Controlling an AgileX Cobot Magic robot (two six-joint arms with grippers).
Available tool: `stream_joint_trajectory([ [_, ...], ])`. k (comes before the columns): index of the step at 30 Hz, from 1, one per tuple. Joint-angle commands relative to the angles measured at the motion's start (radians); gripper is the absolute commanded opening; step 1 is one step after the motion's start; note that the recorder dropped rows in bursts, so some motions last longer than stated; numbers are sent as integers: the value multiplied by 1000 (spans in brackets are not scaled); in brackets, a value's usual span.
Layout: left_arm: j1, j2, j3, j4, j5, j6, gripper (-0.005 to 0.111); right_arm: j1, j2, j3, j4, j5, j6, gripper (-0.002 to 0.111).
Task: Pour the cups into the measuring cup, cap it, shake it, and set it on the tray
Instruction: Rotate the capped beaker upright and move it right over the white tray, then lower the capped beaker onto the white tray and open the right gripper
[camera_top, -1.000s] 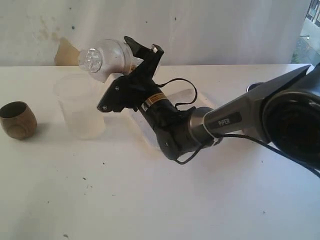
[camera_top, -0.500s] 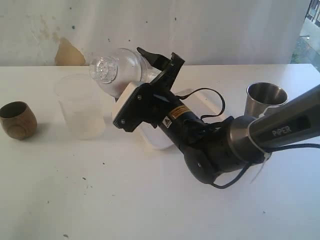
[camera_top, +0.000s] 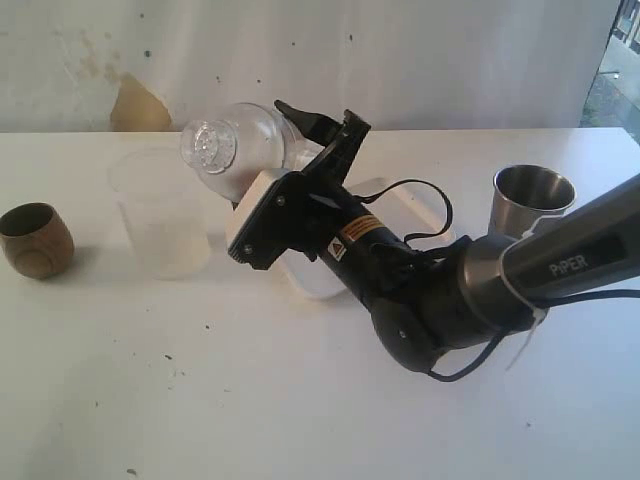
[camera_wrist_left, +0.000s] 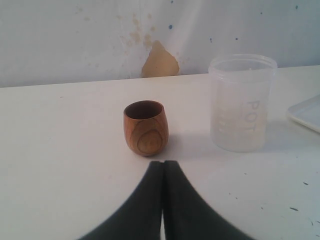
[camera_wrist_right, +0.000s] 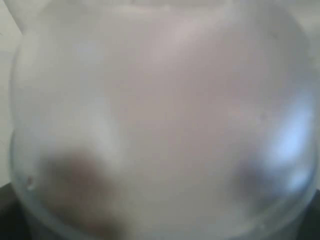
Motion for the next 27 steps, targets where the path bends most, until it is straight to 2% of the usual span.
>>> stream_joint_trajectory([
  [1, -5, -5, 2, 3, -8, 1, 0, -2, -17, 0, -8, -40, -4, 0],
  [20, -5, -5, 2, 3, -8, 1, 0, -2, -17, 0, -8, -40, 41, 0],
  [22, -5, -5, 2, 3, -8, 1, 0, -2, -17, 0, 16, -40, 419, 0],
  [23, -5, -5, 2, 3, -8, 1, 0, -2, -17, -2, 92, -40, 603, 0],
  [25, -5, -5, 2, 3, -8, 1, 0, -2, -17, -13, 276, -8, 718, 0],
  [26, -5, -5, 2, 3, -8, 1, 0, -6, -17, -44, 425, 63, 779, 0],
  [27, -5, -5, 2, 3, -8, 1, 0, -11, -17, -64, 487, 103, 785, 0],
])
